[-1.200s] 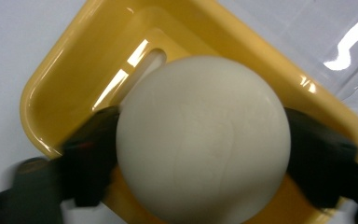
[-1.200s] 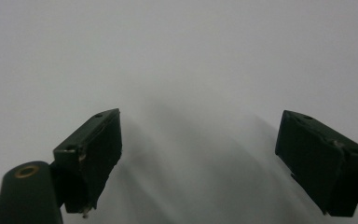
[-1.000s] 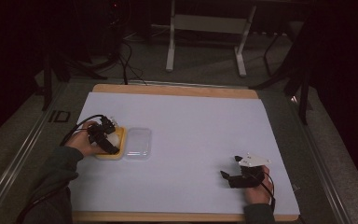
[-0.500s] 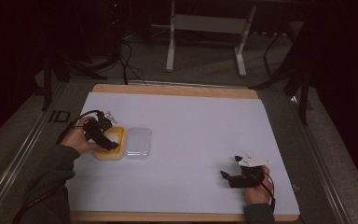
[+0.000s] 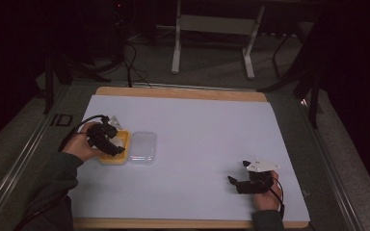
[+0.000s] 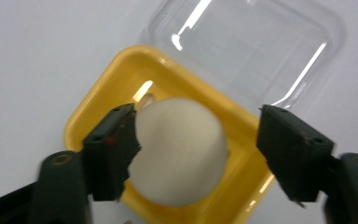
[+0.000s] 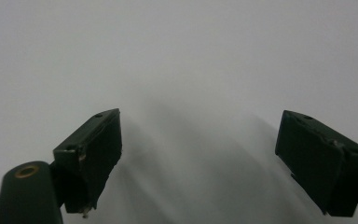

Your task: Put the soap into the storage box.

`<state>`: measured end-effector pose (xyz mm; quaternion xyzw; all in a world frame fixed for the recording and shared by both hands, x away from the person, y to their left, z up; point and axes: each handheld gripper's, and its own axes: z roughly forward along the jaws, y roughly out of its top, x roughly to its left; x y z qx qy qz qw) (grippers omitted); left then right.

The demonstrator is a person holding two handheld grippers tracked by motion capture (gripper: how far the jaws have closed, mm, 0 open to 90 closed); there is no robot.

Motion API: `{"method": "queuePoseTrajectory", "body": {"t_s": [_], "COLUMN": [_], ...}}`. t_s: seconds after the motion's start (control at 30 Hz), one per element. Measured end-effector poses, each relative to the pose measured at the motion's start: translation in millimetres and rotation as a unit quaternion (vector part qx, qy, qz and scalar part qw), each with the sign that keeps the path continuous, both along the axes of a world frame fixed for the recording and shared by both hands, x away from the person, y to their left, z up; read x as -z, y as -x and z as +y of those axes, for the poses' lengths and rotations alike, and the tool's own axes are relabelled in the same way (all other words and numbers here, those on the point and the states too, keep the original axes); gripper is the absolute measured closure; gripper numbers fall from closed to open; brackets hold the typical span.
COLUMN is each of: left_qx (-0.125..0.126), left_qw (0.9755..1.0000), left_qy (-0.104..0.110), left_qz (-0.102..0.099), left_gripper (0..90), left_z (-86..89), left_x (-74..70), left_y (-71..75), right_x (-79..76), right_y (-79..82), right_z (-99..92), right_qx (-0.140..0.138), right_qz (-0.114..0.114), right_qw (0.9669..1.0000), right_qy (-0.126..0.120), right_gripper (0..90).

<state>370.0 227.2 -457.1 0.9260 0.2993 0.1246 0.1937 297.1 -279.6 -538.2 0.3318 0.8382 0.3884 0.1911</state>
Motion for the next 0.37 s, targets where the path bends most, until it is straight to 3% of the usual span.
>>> {"method": "queuePoseTrajectory", "body": {"t_s": [0.17, 0.37], "left_qx": [0.014, 0.019], "left_qw": [0.9998, 0.9991], "left_qy": [0.005, 0.029], "left_qz": [-0.016, -0.024], "left_gripper": [35.8, 35.3], "left_z": [-12.2, -25.0], "left_x": [0.1, 9.5], "left_y": [10.6, 24.6], "right_x": [0.0, 0.1], "right_y": [-0.2, -0.5], "right_z": [0.0, 0.0], "right_qx": [0.002, 0.004], "right_qz": [0.001, 0.002], "right_qw": [1.0000, 1.0000], "right_qy": [0.001, 0.001], "right_gripper": [14.3, 14.3]}}
